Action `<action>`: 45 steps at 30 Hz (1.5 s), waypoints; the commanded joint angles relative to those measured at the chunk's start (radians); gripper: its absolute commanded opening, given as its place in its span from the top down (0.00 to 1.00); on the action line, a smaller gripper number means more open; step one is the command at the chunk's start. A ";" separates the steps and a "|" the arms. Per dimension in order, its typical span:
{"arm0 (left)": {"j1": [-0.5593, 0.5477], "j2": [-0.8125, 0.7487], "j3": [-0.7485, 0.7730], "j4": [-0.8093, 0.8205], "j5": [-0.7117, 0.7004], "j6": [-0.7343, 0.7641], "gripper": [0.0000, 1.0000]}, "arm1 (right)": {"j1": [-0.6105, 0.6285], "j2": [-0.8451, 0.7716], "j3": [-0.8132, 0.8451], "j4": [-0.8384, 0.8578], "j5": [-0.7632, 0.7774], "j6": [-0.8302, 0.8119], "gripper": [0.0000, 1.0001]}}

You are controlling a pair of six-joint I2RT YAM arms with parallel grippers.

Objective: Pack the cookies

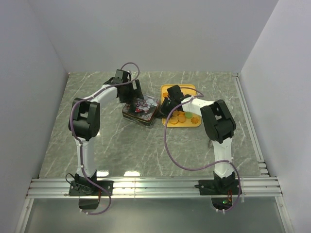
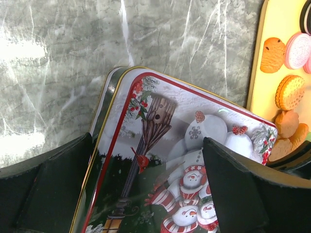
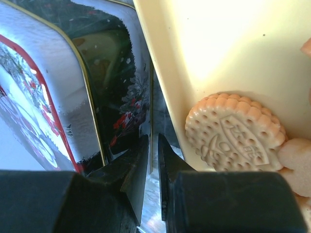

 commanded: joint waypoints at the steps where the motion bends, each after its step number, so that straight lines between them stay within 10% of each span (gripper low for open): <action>1: -0.064 -0.017 -0.065 -0.076 0.028 0.003 0.01 | 0.002 -0.091 0.016 0.073 -0.007 -0.023 0.78; 13: -0.060 -0.041 -0.119 -0.053 0.016 0.021 0.01 | -0.083 -0.309 -0.157 0.220 -0.047 -0.038 0.78; 27: -0.049 -0.046 -0.125 -0.053 0.010 0.027 0.01 | -0.015 -0.127 -0.241 0.633 -0.295 0.264 0.86; 45: -0.026 -0.112 -0.140 -0.064 -0.024 0.016 0.01 | -0.015 -0.139 -0.309 0.386 -0.246 0.146 0.89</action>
